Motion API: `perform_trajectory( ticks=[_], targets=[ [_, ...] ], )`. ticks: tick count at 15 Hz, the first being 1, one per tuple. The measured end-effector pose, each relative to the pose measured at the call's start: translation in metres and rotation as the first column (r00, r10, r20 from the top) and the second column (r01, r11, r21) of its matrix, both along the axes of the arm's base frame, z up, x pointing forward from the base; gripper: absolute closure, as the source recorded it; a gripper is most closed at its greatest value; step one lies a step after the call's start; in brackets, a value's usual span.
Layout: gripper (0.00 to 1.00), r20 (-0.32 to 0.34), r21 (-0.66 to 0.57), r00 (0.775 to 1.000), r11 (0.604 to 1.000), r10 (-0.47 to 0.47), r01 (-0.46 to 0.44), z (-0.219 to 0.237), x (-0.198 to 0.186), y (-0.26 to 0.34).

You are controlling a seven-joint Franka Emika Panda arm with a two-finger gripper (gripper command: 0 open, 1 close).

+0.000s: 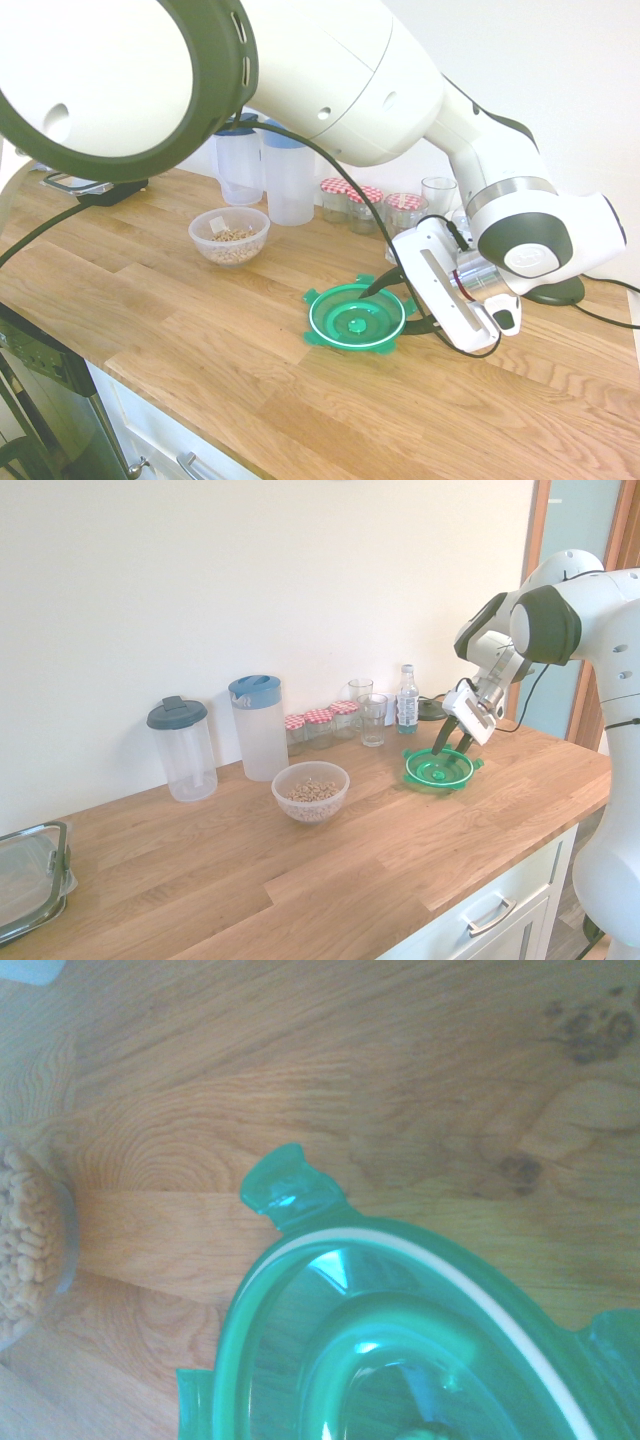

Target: Cover the lid of food container

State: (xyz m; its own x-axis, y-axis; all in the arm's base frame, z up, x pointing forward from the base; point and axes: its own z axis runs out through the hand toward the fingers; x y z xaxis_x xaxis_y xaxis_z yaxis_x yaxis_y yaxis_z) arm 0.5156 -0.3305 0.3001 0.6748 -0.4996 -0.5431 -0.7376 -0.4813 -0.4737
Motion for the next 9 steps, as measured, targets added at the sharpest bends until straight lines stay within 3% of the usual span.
perform_trajectory(
  ticks=[9],
  targets=[
    [1.0, -0.057, 0.022, 0.998, 0.999, -0.036, 0.037, -0.017, -0.015, -0.009]
  ],
)
